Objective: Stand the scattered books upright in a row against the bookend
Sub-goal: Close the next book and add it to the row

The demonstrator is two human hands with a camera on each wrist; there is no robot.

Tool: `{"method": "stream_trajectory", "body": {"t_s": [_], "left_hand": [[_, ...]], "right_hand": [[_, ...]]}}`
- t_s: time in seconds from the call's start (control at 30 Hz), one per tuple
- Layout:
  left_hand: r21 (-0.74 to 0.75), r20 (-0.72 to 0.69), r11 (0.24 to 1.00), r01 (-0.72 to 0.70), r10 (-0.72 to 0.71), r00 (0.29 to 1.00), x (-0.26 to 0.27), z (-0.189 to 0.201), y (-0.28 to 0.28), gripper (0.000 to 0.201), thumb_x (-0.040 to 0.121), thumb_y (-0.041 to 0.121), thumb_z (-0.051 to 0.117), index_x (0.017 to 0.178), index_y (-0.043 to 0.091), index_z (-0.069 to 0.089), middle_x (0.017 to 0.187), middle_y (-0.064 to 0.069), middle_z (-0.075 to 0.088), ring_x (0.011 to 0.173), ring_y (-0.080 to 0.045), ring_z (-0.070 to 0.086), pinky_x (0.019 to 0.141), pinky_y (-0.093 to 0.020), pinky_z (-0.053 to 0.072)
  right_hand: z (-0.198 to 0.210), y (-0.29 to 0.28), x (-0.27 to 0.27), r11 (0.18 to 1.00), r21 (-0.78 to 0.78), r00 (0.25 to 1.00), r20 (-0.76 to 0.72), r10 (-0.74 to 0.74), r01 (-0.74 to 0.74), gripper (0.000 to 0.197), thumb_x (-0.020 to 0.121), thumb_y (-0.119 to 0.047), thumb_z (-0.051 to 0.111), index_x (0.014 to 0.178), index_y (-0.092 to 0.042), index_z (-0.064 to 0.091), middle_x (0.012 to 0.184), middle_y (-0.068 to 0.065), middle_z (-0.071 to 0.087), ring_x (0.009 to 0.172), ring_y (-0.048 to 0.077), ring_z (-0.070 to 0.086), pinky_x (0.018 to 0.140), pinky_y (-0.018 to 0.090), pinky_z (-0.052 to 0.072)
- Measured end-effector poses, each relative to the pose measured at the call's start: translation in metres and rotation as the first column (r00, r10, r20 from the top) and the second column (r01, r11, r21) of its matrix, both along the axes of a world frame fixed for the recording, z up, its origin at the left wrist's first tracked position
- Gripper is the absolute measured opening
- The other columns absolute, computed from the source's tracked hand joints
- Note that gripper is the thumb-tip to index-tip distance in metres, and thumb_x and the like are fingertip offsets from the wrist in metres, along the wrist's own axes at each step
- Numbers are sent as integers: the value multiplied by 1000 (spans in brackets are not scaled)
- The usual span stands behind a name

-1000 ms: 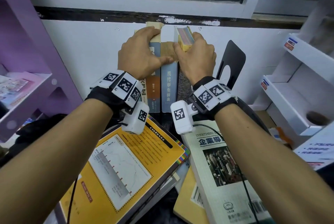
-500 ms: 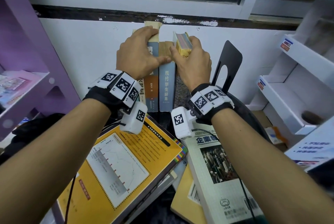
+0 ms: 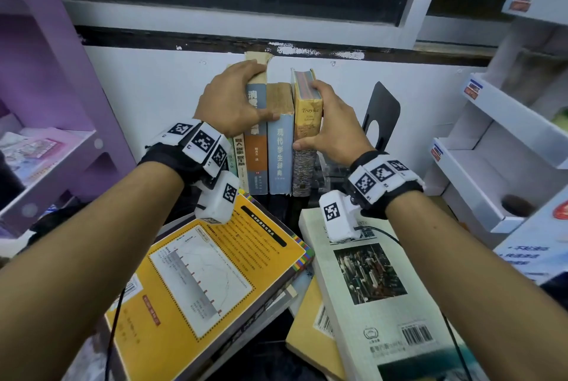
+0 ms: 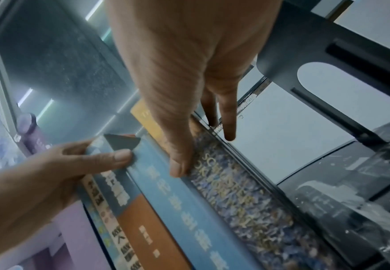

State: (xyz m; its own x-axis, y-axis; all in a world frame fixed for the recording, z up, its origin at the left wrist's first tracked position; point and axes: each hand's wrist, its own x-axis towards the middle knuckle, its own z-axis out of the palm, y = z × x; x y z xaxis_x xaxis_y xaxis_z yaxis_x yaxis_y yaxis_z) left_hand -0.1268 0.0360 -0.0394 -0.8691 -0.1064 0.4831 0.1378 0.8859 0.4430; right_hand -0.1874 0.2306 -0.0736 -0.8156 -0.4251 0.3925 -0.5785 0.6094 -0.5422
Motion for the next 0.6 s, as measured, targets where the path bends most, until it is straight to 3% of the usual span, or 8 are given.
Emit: {"method": "stream_trajectory", "body": {"t_s": [0.17,0.27,0.6], "left_hand": [[-8,-1,1000,-1,1,1000,0,-1,0,82,67,42,83,138,22,47,139,2,52,125,-21,48,99,-34,39],[-12,1,1000,-5,5,1000,-1,-2,0,83,67,42,83,139,22,46,141,2,50,126,-21,48,100,-34,38],[-20,-1,1000,-2,2,1000,-1,-2,1,82,68,43,82,139,22,45,141,2,49,127,-21,47,100,-35,38]], "right_hand": [[-8,1,-5,998,-52,999,-38,20,-22,98,55,-26,93,135,-22,36,113,3,64,97,22,62,88,40,52],[-11,0,-8,998,-55,998,-67,2,-6,94,57,-28,92,133,-25,36,106,3,66,91,23,64,85,40,53],[-12,0,-4,998,-55,994,-101,-37,32,96,57,-36,91,135,-27,37,126,-2,59,106,19,60,89,37,52]]}}
